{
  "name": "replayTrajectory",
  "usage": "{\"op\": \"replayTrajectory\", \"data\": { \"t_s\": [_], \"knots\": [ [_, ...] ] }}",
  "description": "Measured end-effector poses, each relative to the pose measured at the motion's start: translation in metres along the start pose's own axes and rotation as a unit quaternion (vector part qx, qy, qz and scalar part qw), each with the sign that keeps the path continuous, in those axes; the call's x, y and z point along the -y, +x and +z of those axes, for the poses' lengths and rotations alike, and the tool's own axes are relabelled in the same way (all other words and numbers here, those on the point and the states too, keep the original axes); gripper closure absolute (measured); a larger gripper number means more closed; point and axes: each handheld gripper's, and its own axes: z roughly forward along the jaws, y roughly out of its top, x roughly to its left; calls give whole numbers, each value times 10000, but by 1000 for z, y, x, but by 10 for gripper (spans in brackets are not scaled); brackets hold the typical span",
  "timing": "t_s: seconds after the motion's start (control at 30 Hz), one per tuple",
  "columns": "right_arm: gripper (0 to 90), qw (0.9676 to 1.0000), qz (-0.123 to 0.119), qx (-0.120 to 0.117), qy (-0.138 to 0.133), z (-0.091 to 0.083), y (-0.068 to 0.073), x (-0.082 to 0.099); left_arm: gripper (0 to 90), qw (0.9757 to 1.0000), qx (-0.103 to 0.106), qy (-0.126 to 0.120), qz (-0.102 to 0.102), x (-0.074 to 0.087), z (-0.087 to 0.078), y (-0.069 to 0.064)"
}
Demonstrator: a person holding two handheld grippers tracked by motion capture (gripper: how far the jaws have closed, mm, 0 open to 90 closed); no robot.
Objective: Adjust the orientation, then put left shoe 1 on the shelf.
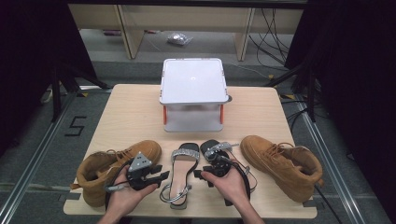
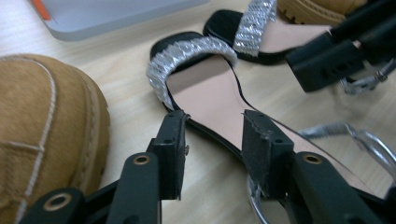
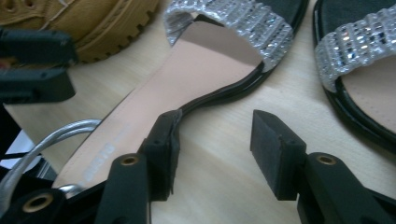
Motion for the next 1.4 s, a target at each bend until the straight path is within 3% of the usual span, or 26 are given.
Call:
{"op": "replayTrajectory", "data": {
  "t_s": [0.13,0.17,0.3,0.37,0.43,0.53,0.7,0.73,0.8,0.83,0.87,0.93,1.03,1.1,1.13,1.17,1.2,1.4],
  "knots": [
    [508,10000,39,-81,33,1,6,1,549,10000,-10,-48,37,-4,0,0],
    [506,10000,11,-6,14,1,6,1,537,10000,-36,-77,43,-5,0,-1],
    [500,10000,-7,0,40,3,9,2,503,9999,123,-84,-38,-6,2,-5],
    [495,10000,35,76,39,3,11,2,473,9999,111,36,75,-7,2,-7],
    [490,10000,-54,60,-6,3,9,2,460,9998,193,-35,-45,-8,6,-11],
    [485,10000,17,47,-24,1,8,3,411,9998,187,26,-49,-10,9,-16],
    [465,9998,42,189,99,0,5,4,390,9995,132,275,8,-13,17,-20],
    [462,9998,-12,186,-7,1,5,4,386,9989,162,428,25,-15,18,-20],
    [440,9997,12,243,41,-2,5,4,377,9978,135,651,-59,-18,24,-21],
    [433,9996,58,254,115,-3,5,4,376,9978,135,651,-59,-18,24,-21],
    [426,9996,101,246,101,-3,6,5,375,9962,74,856,-168,-21,28,-23],
    [420,9995,162,242,120,-4,6,5,376,9951,148,949,-250,-23,32,-23],
    [417,9994,165,266,126,-3,6,5,368,9951,77,956,-235,-25,36,-24],
    [414,9997,22,236,57,-2,3,5,363,9945,42,1003,-294,-26,38,-25],
    [411,9994,108,306,153,-2,4,5,361,9932,51,1132,-276,-28,39,-25],
    [410,9993,7,347,144,-1,3,5,360,9928,43,1152,-336,-28,42,-26],
    [409,9991,204,320,184,-1,5,5,356,9914,1,1284,-249,-29,44,-26],
    [401,9995,51,291,107,1,5,7,345,9893,-31,1413,-362,-32,50,-28]
  ]
}}
